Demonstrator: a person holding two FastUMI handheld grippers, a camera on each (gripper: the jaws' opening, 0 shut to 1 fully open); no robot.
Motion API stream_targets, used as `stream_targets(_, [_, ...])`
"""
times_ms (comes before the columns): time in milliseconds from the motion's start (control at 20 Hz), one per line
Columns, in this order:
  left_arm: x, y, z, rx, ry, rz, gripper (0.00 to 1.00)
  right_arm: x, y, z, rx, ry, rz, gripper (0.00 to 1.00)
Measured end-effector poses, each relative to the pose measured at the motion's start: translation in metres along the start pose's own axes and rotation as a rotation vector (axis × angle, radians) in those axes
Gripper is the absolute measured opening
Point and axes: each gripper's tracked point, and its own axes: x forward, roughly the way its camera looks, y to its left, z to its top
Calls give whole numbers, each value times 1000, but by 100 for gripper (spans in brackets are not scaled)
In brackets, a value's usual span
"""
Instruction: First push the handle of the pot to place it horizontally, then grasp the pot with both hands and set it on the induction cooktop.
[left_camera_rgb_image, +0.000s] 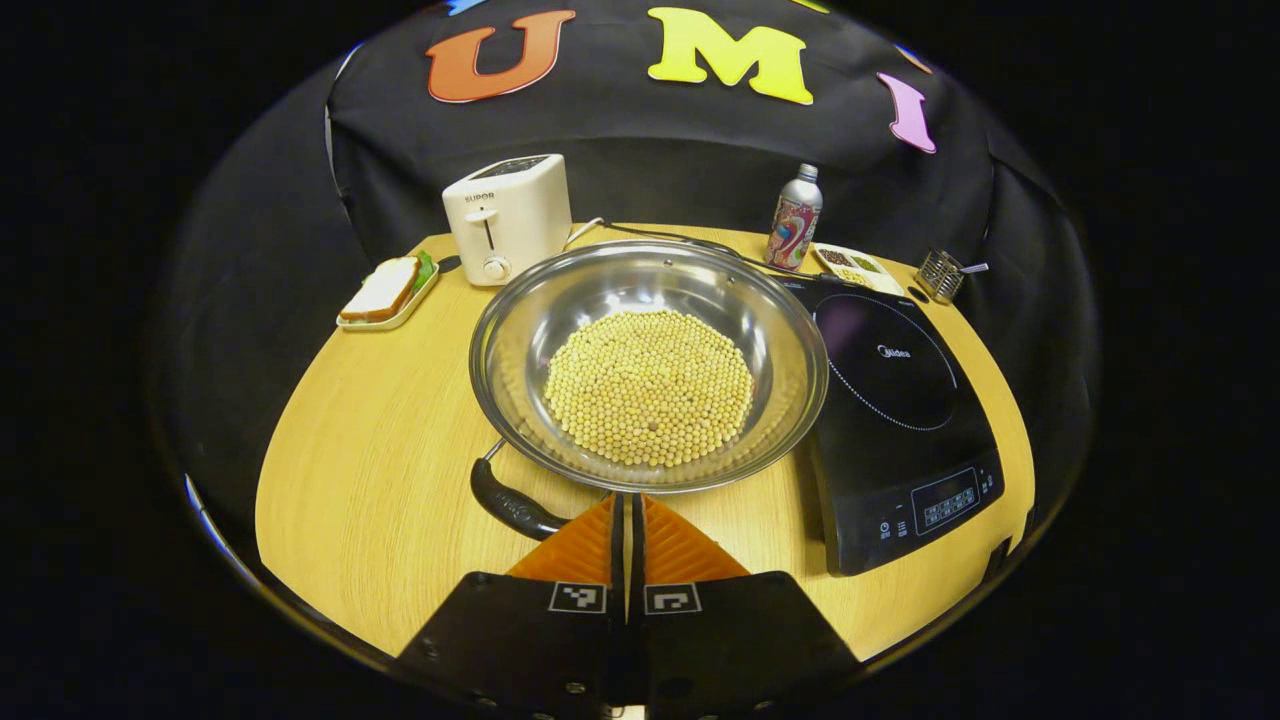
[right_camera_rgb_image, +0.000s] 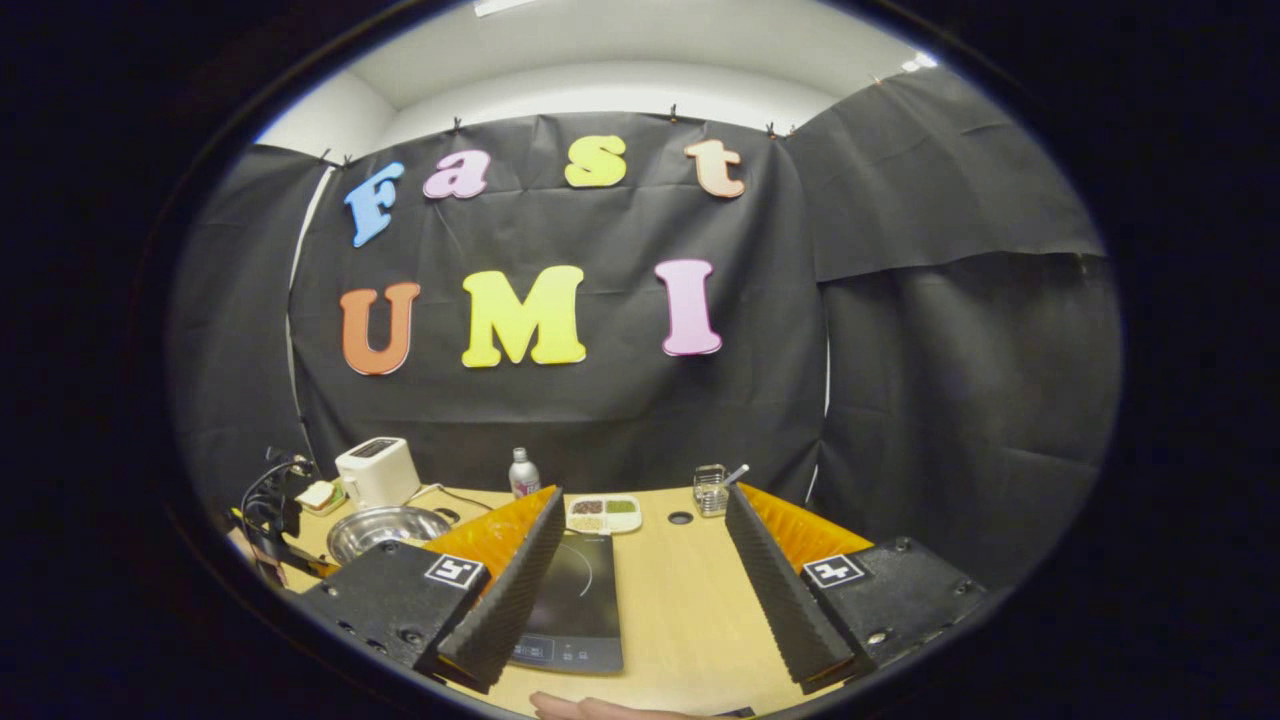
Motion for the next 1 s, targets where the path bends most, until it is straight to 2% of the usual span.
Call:
stream_targets(100, [0,5,-3,-1,14,4,0,2,5,2,-6,-3,6,99])
stream_targets(150, [3,5,-6,-13,19,-2,11,3,8,1,-11,-3,10,99])
stream_targets(200, [2,6,-6,-25,21,-7,0,3,12,3,-18,-2,16,99])
stream_targets(300, [2,12,-7,-25,24,0,0,3,19,10,-30,-11,25,99])
stream_targets(350, [4,16,-7,-24,28,4,11,4,23,13,-40,-16,30,99])
stream_targets(400, [5,20,-6,-27,32,7,11,5,28,18,-50,-21,36,99])
stream_targets(450, [6,24,-7,-31,37,9,0,3,32,22,-56,-28,41,99])
stream_targets(550, [7,32,-7,-33,51,11,11,2,36,31,-61,-46,45,99])
stream_targets(600, [7,37,-6,-39,55,16,0,1,38,35,-62,-52,46,99])
stream_targets(850, [13,61,2,-66,69,28,0,-8,42,51,-33,-63,65,99])
stream_targets(1000, [22,74,9,-80,73,39,0,-9,37,58,-38,-78,46,99])
